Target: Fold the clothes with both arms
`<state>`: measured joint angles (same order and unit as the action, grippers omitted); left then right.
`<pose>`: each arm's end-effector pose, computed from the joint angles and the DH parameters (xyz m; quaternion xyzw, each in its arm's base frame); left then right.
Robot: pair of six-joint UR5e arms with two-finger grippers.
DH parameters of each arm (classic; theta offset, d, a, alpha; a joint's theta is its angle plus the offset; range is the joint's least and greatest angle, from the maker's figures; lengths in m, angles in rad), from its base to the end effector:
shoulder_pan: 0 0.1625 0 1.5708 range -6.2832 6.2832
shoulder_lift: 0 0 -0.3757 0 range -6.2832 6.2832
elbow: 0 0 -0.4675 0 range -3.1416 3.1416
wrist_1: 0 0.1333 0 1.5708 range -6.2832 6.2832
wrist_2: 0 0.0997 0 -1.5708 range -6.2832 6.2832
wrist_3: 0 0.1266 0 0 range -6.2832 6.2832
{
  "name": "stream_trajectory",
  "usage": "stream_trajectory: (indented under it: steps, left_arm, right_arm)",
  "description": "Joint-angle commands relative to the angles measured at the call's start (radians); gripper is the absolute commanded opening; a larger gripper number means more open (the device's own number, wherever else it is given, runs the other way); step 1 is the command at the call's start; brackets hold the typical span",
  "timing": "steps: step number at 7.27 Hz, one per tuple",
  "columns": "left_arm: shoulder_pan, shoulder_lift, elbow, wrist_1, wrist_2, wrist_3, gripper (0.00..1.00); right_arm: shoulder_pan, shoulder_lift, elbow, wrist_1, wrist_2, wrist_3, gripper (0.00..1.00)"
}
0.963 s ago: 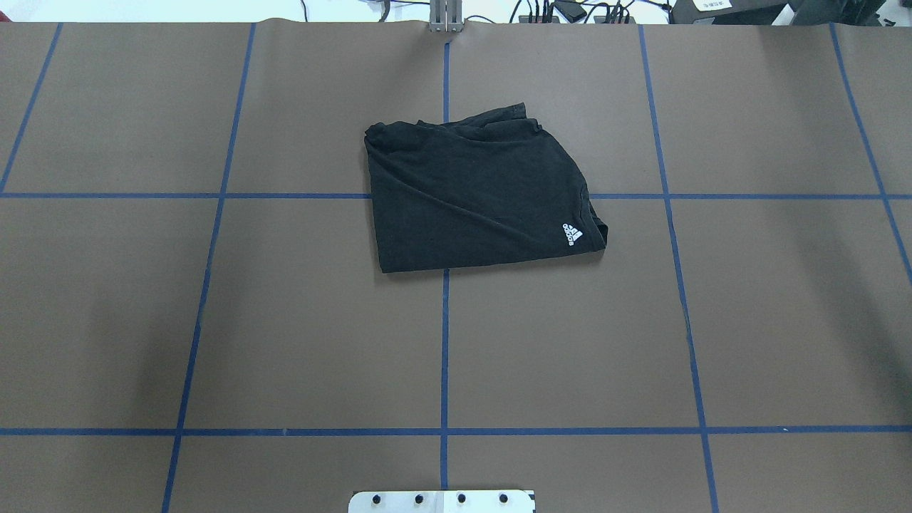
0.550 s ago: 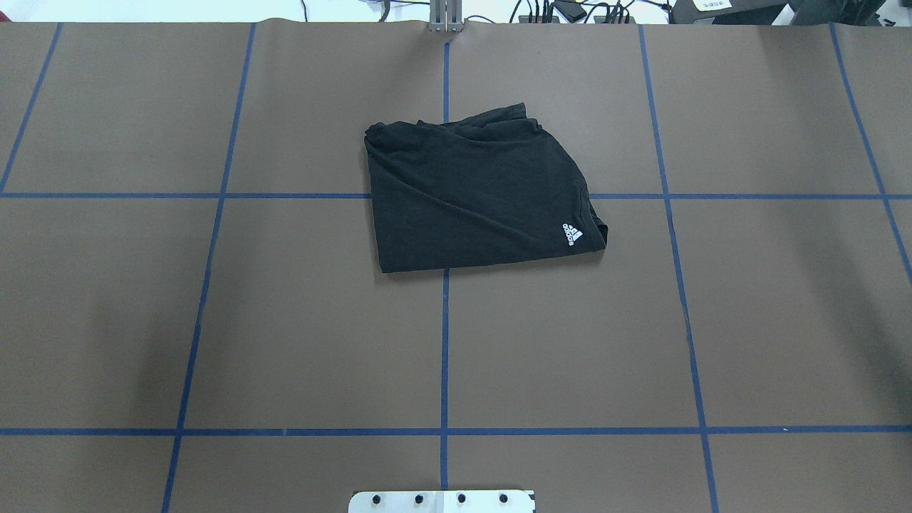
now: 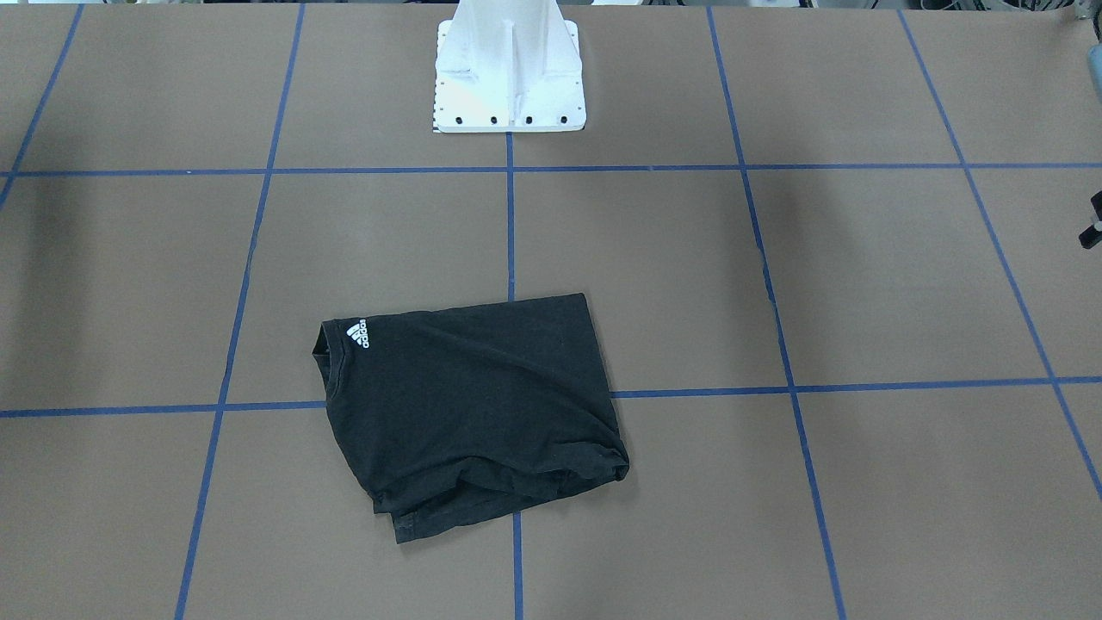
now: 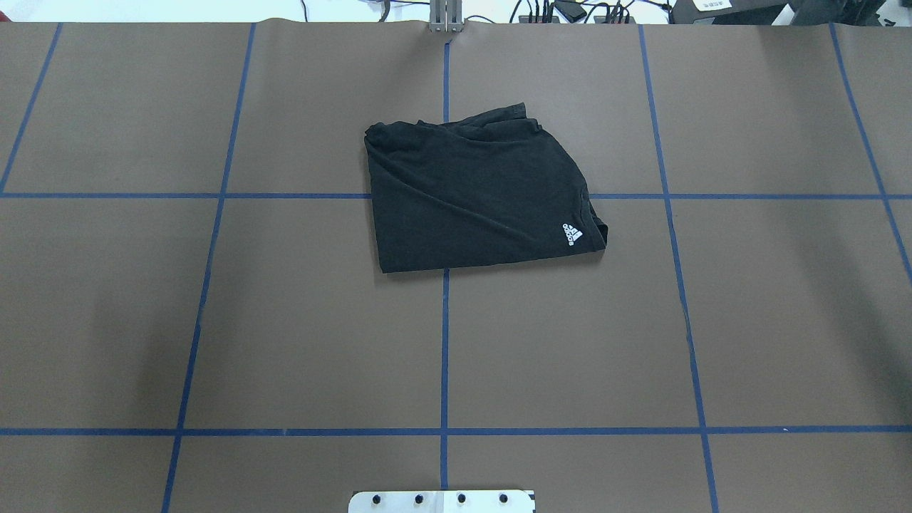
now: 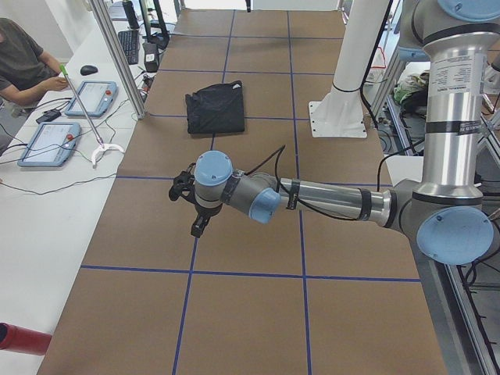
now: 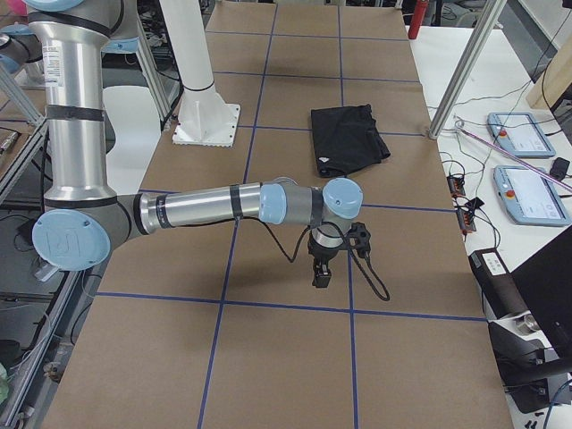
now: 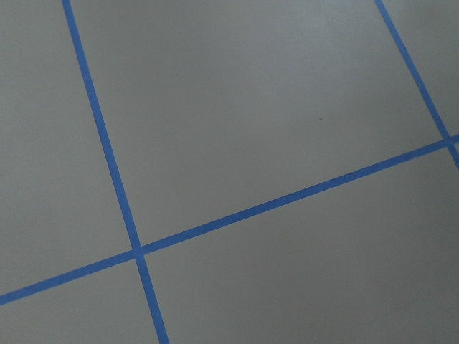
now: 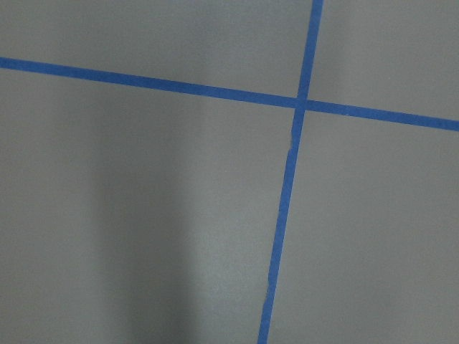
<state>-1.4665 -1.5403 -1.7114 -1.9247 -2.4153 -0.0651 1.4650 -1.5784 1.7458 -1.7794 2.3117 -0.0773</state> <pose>0.0219 -0.5809 0.5172 0.1752 0.4151 0.1116 0.8857 -0.0109 -0.5558 0.5577 -0.0244 -0.3616 -0.0778 0.9287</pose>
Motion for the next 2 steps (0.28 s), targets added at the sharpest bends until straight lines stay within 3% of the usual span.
stream_trajectory:
  steps: [1, 2]
  left_arm:
    - [0.0, -0.004, -0.004, 0.0, 0.001, 0.001, 1.0]
    - [0.0, -0.004, -0.007, 0.0, 0.001, 0.001, 1.0]
  right_arm:
    - [0.0, 0.0, 0.0, 0.0, 0.0, 0.001, 1.0]
    - [0.0, 0.0, -0.002, 0.0, 0.0, 0.001, 1.0]
